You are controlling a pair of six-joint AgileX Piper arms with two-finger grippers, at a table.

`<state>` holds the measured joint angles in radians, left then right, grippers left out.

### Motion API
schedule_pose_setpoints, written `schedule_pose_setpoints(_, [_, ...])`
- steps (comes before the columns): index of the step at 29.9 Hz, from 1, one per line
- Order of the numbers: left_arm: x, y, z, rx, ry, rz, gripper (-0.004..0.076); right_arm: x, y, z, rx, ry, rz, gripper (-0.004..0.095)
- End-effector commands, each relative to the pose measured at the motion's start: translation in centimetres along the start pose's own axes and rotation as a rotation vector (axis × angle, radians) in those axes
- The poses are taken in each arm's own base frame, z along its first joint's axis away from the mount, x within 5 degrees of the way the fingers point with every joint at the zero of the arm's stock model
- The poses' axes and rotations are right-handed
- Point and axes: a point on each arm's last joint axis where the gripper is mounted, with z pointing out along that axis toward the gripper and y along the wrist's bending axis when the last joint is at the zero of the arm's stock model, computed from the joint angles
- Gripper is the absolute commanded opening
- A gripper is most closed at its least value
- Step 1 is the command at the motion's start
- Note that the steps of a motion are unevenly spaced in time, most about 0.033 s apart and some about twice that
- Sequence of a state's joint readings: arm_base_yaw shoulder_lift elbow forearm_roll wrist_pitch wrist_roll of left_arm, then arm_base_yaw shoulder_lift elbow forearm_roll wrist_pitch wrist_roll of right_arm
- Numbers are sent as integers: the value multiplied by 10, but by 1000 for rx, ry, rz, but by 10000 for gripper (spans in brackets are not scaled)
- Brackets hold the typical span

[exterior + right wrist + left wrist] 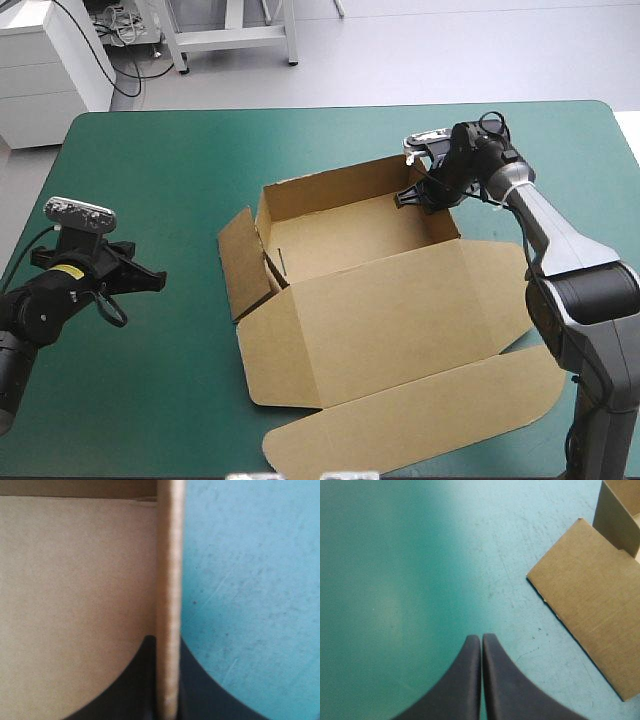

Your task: Fold the box

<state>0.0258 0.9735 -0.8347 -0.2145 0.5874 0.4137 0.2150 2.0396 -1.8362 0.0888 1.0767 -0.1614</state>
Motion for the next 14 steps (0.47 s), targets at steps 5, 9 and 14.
schedule_pose_setpoints(5, [-12, 2, -9, -21, -95, -13, -8, -12, -3, -123, 24, -246, -55, -22])
schedule_pose_setpoints(9, [-12, 2, -9, -21, -94, -13, -8, -6, -10, -163, -16, -353, -79, -22])
schedule_pose_setpoints(14, [-13, 2, -9, -25, -103, -13, -8, 9, -34, -202, -57, -465, -42, -22])
